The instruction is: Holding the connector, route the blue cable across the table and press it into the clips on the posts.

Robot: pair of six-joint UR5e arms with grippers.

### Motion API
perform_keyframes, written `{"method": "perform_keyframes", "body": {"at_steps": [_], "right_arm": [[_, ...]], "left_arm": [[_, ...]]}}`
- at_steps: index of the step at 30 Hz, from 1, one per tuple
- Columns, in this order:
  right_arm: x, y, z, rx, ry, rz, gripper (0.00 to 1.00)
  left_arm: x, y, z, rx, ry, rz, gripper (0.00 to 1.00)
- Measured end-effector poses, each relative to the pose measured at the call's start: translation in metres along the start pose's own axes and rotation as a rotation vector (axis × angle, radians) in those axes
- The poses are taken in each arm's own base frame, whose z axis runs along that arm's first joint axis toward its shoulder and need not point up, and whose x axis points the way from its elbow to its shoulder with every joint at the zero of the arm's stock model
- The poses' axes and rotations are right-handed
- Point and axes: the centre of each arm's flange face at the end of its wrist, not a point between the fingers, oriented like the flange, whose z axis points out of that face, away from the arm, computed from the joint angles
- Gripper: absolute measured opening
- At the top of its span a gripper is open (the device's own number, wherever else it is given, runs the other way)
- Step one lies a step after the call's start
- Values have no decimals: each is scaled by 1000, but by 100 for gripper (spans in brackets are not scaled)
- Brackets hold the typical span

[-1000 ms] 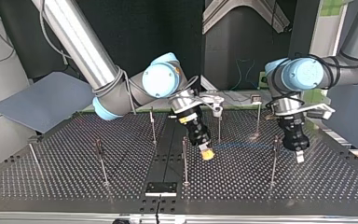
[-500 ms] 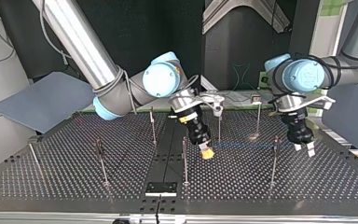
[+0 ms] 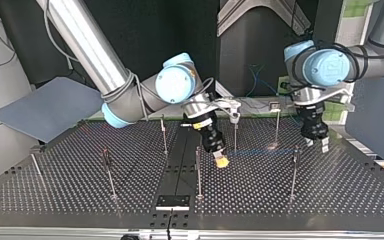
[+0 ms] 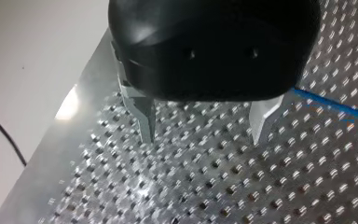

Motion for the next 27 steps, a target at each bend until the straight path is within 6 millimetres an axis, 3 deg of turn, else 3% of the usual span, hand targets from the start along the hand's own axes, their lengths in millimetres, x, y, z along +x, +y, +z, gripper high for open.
{"method": "perform_keyframes", "body": {"at_steps": [11, 27], "right_arm": [[-1, -3, -1, 0, -5, 0, 0], [-2, 0, -3, -53, -16, -1, 0]], "left_arm": [[1, 1, -44, 31, 93, 4, 100], [-40, -23, -92, 124, 127, 105, 100]]}}
